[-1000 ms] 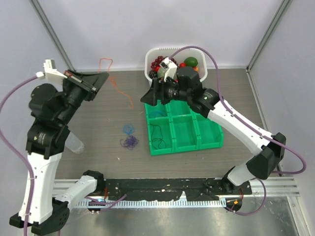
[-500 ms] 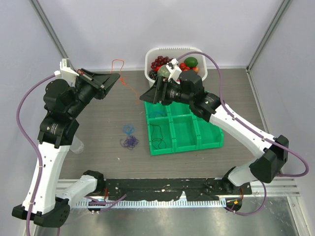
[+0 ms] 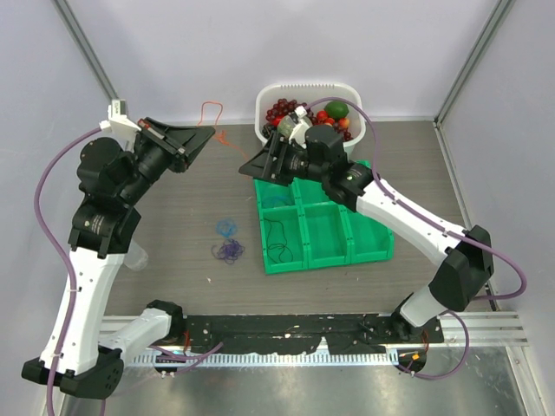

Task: Untangle the cables

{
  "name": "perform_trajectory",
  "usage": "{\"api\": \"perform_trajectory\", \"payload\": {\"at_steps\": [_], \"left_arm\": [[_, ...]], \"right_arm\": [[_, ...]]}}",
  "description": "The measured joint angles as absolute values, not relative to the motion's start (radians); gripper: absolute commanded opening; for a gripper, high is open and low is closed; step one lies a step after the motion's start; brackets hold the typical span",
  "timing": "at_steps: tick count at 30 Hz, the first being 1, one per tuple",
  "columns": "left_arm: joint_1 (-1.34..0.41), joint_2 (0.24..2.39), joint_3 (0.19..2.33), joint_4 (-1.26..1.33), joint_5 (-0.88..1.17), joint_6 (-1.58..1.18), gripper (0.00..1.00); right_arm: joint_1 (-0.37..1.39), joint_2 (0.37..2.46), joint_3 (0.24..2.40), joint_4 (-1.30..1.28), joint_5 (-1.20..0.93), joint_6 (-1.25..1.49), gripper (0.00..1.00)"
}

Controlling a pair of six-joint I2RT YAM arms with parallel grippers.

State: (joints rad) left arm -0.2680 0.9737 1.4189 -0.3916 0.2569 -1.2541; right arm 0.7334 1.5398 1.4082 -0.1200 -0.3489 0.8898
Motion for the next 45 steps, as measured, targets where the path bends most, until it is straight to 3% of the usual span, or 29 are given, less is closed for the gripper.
{"api": "perform_trajectory", "payload": {"at_steps": [10,15,23,33,40,45], "left_arm": [[-0.268,0.991,1.419,-0.377,0.275,-1.258,0.0],[-0.268,0.999,1.419,-0.377,0.278,-1.256,0.0],[-0.268,1.014,1.485,-0.472,0.189,-1.175,0.0],[-0.273,1.026,1.559,-0.689,-0.015,-1.061,0.0],[-0.271,1.06,1.489,-0.65,0.006,-1.093,0.0],[-0.281,1.148,1.427,-0.569,0.162,-1.167,0.0]], "right_arm": [[0.734,1.606,1.41,-0.073,-0.363,0.913,0.47],[0.734,1.625,1.41,-0.071,-0.375,0.902,0.01],[0.736,1.536,1.308,-0.149,-0.398,0.724,0.01],[0.744,1.085,0.976,-0.322,-0.395,0.489,0.01],[0.744,0.986,0.959,-0.393,-0.395,0.448,0.01],[0.744,0.984,0.982,-0.466,-0.313,0.448,0.01]]}}
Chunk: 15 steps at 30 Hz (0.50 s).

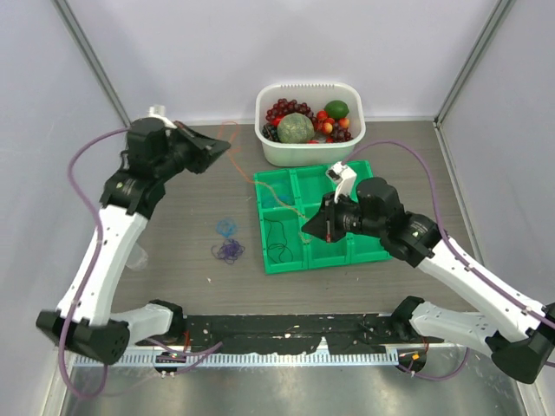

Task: Untangle the cables

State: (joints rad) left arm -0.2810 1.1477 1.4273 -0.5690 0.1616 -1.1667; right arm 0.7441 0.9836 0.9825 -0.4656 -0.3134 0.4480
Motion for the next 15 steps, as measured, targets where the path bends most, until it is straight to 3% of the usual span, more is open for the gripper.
{"api": "perform_trajectory", "payload": {"at_steps": [10,15], "left_arm": [[-0.626,1.641,1.47,-0.598,0.402,-1.147,0.0],[-0.707,1.841,1.539,-0.676,0.47,-1.096,0.01]], "right_arm": [[0.744,0.833,1.152,-0.506,-0.022,0.423,0.01],[0.744,0.766,1.161,-0.529,0.09,0.422,0.01]]}}
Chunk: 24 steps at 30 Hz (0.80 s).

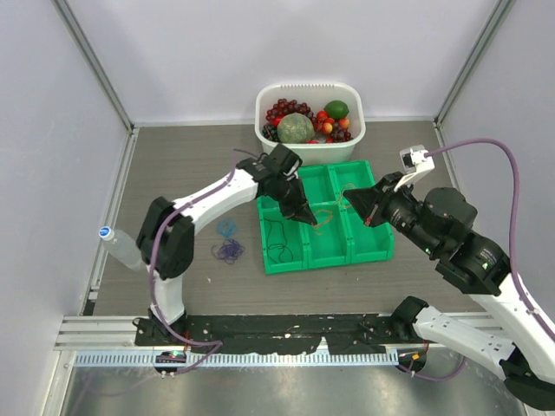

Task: Untangle the cables

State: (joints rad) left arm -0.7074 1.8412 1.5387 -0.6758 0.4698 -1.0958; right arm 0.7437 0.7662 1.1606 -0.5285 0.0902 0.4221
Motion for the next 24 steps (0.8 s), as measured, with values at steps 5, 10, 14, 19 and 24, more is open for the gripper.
{"api": "perform_trajectory", "payload": {"at_steps": [5,10,14,19,24], "left_arm": [[-0.743,2.017,1.693,-0.764,0.492,-1.031,0.37],[-0.753,2.05,1.749,-0.812,0.489,-0.979,0.56],[-0.748,2.033,1.716,-0.821,0.48,-0.947,0.61],[-0.719,1.934,1.599,-0.848,0.437,-0.898,0.64],[-0.692,1.799,1.52,-0.847,0.39,-0.862,0.67]], "right_arm": [[0.744,0.757,1.145,-0.575,0.177,0.451,0.01],[0.744,0.757,1.097,-0.624,0.229,0.496,0.01],[0.744,0.757,1.063,-0.638,0.249,0.514,0.01],[0.744,0.757,1.031,-0.661,0.257,0.532,0.01],[0.744,0.77,0.986,-0.66,0.26,0.55,0.01]]}}
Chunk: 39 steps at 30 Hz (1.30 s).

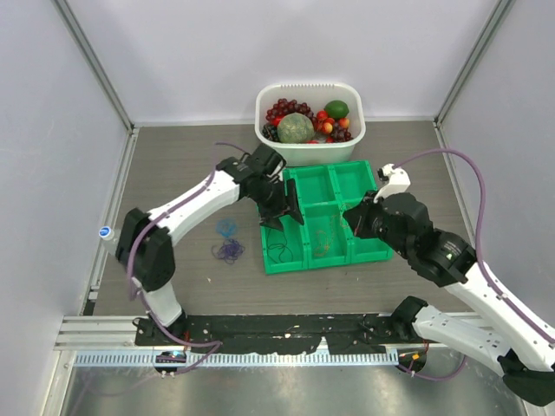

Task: Untangle the cables

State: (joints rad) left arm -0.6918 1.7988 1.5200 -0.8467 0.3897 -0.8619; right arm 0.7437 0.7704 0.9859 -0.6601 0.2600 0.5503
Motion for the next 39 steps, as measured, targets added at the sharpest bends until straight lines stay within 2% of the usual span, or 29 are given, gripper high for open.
{"api": "perform_trajectory", "payload": {"at_steps": [6,11,17,19,20,24,26,31,39], "left_arm": [[-0.678,1.545,1.456,-0.828,0.317,-0.834,0.72],[-0.631,1.346,1.391,-0.831,0.244,-0.815,0.73],[-0.532,1.164,1.179,-0.834,0.195,-0.84,0.74],[-0.507,1.118,1.117,-0.848,0.194,-0.854,0.75],[-0.492,1.103,1.095,-0.858,0.198,-0.857,0.75],[-0.417,1.108,1.067,-0.906,0.197,-0.851,0.75],[-0.389,1.133,1.068,-0.935,0.181,-0.832,0.73],[-0.351,1.22,1.068,-0.996,0.132,-0.782,0.61],[-0.313,1.319,1.068,-1.0,0.096,-0.719,0.61]], "right_arm": [[0.744,0.886,0.968,-0.648,0.288,0.568,0.01],[0.742,1.082,0.954,-0.613,0.255,0.578,0.01],[0.73,1.27,0.953,-0.591,0.199,0.582,0.01],[0.721,1.337,0.957,-0.584,0.196,0.581,0.16],[0.713,1.372,0.961,-0.584,0.195,0.58,0.32],[0.693,1.498,1.019,-0.612,0.177,0.567,0.53],[0.69,1.534,1.056,-0.624,0.162,0.558,0.59],[0.693,1.473,1.074,-0.646,0.139,0.551,0.62],[0.696,1.275,1.065,-0.674,0.104,0.556,0.61]]}}
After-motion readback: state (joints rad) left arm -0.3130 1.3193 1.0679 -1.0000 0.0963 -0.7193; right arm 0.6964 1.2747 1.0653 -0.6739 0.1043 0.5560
